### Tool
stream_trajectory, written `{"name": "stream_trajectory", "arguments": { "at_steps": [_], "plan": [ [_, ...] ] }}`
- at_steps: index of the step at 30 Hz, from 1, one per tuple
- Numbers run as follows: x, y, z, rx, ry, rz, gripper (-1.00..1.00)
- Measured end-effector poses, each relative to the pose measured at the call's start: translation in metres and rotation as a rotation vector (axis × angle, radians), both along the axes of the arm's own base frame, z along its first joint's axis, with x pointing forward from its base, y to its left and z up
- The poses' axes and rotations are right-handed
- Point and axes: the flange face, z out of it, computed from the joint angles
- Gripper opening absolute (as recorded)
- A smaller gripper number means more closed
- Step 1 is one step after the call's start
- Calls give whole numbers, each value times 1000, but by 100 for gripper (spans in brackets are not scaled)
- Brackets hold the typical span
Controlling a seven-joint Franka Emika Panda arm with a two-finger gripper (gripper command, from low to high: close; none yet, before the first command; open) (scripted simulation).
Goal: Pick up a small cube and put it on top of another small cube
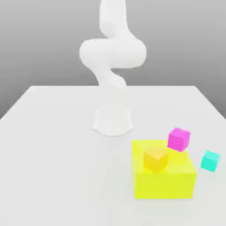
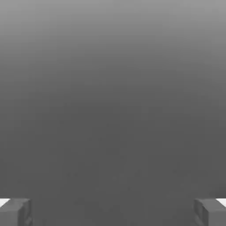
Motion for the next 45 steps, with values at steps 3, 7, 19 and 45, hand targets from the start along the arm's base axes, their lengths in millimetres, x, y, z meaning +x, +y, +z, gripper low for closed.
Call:
{"name": "stream_trajectory", "arguments": {
  "at_steps": [3, 7, 19, 45],
  "plan": [
    [32, 46, -60, -75, 93, 64, 0],
    [53, 103, -143, -159, 207, 164, 0],
    [-22, 259, -382, -310, 518, 591, 0],
    [-120, 308, -510, -286, 680, 832, -100]
  ]
}}
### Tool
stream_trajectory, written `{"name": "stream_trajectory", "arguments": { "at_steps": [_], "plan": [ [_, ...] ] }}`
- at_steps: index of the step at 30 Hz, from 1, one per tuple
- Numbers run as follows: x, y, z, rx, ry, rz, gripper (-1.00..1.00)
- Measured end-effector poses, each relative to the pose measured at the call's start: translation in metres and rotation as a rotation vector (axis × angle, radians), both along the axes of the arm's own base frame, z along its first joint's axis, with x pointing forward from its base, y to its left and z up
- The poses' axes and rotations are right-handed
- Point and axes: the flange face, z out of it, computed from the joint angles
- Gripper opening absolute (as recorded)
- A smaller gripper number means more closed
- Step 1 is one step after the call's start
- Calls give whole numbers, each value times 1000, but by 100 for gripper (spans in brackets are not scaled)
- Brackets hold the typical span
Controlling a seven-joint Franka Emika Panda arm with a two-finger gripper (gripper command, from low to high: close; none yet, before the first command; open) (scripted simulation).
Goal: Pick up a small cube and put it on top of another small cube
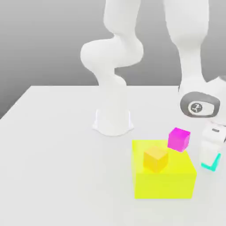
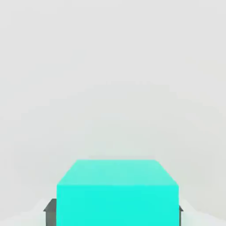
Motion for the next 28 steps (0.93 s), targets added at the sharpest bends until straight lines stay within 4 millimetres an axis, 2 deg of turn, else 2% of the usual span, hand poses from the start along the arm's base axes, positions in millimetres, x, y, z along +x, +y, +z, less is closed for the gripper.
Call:
{"name": "stream_trajectory", "arguments": {
  "at_steps": [4, 6, 10, 12, 13, 14, 17, 20, 22, 25, 26, 28],
  "plan": [
    [-1, -2, 29, -6, 0, 3, -100],
    [16, -19, 41, -38, -15, -61, -100],
    [64, -73, 72, -100, -43, -270, -100],
    [68, -83, 90, -113, -51, -322, -100],
    [88, -114, 101, -117, -49, -425, -100],
    [96, -130, 111, -115, -47, -485, -100],
    [110, -172, 144, -89, -32, -642, -100],
    [114, -211, 177, -31, -4, -787, -100],
    [116, -221, 167, -13, 4, -820, -100],
    [116, -223, 133, -8, 5, -830, -100],
    [115, -224, 125, -8, 6, -831, 100],
    [115, -224, 125, -8, 6, -831, 100]
  ]
}}
